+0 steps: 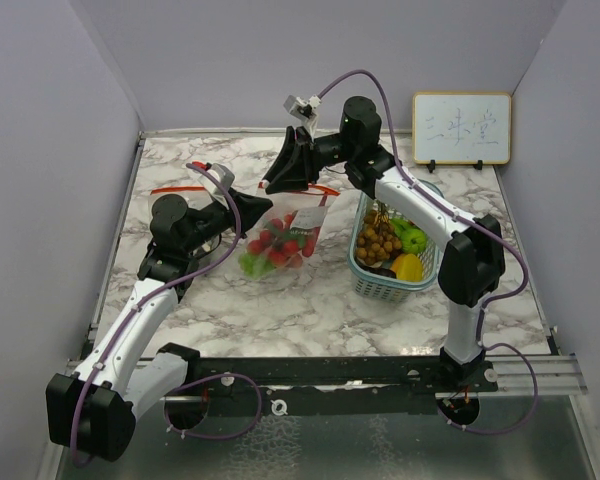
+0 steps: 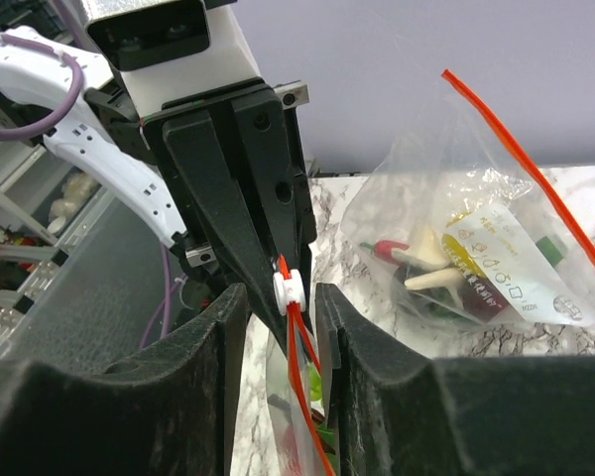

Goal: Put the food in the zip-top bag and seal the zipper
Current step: Zip the zipper food storage bag at the center of the board.

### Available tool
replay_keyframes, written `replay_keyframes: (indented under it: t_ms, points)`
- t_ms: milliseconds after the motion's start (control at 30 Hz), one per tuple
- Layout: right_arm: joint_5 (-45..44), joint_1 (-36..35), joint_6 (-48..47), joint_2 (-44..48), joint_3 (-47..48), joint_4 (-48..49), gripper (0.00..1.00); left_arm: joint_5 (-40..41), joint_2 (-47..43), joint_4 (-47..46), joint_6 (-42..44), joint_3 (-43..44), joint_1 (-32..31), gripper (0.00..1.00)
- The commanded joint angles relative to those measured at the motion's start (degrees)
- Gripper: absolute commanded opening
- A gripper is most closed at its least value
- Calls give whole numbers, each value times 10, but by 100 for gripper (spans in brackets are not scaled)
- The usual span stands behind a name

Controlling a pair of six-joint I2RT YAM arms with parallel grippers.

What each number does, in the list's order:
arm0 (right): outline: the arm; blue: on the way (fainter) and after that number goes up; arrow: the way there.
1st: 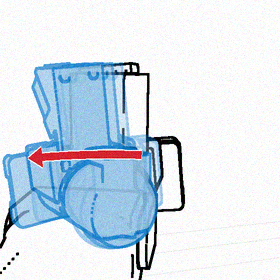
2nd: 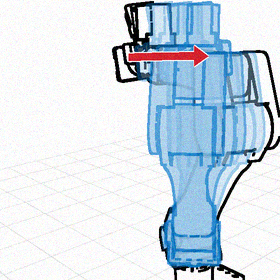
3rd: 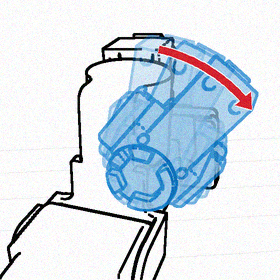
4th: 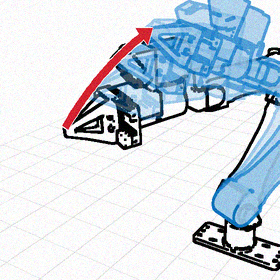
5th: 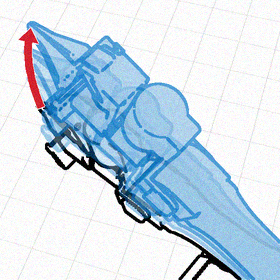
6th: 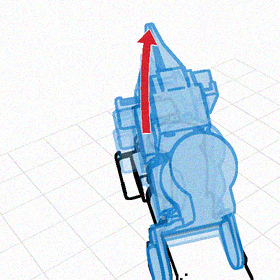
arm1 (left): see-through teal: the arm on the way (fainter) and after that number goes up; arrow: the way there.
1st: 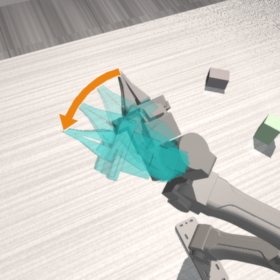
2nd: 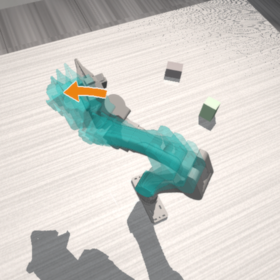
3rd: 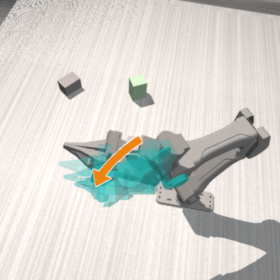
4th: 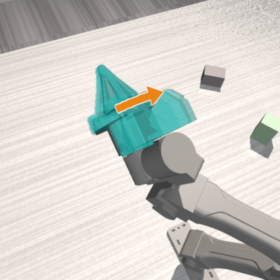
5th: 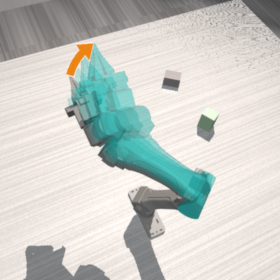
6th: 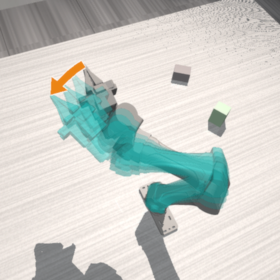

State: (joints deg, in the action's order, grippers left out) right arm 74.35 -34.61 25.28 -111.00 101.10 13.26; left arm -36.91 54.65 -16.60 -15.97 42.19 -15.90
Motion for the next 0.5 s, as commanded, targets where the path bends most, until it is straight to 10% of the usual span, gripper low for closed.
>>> replay_keyframes:
  t_ms: [0, 100, 233, 467]
  points:
    - [7, -2, 7, -11, 29, -11, 32, -10, -16, -36, 4, 3, -3, 0]
    - [8, -3, 15, -12, 28, -4, 31, -9, -17, -37, 5, 2, -4, 0]
    - [5, -3, 23, -15, 32, -4, 4, -8, -18, -37, 5, 2, -3, 0]
    - [-7, -2, -4, -13, 28, -51, 2, -7, -19, -36, 6, 10, -4, 0]
